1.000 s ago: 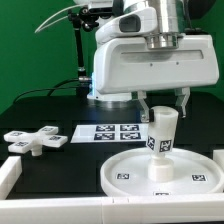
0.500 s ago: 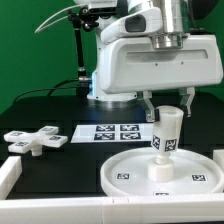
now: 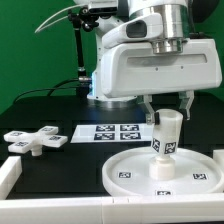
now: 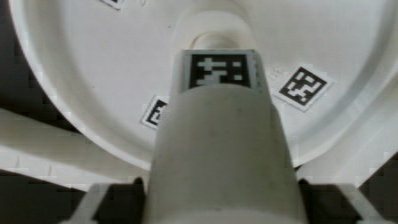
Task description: Assemble round table
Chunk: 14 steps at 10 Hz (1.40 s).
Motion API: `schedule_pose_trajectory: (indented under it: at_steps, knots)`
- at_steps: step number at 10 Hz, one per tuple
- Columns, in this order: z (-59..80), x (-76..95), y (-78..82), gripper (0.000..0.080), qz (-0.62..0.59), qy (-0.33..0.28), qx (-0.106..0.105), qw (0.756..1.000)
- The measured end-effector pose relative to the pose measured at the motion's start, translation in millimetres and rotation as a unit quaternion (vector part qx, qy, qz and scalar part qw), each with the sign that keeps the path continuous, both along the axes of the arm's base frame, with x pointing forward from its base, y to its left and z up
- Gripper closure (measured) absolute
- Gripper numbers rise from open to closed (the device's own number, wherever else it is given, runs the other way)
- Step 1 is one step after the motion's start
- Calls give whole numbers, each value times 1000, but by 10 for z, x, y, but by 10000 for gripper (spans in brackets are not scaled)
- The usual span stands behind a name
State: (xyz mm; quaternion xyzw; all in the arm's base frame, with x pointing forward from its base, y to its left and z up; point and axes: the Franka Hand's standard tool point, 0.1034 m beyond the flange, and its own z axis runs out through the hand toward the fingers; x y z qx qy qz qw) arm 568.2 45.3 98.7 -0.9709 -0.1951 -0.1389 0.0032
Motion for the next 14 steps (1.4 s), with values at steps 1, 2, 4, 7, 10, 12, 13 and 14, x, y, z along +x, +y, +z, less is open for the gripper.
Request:
schedule_pose_trajectory:
  at_steps: [1,2,4,7,10,12,13,14]
  knots:
    - [-25,-9,0,390,0,2,0,1000]
    - [-43,-17,0,390,0,3,0,1000]
    - [-53,-12,2,390,0,1,0,1000]
    - [-53,0,4,390,0,-5,0,1000]
    - [-55,0,4,197,0,-5,0,1000]
    - [-37,7,-25,158,-1,-5,-1,1000]
    - [-27,10,-25,152,-1,-6,-1,1000]
    - [-6,17,-25,152,-1,-8,-1,1000]
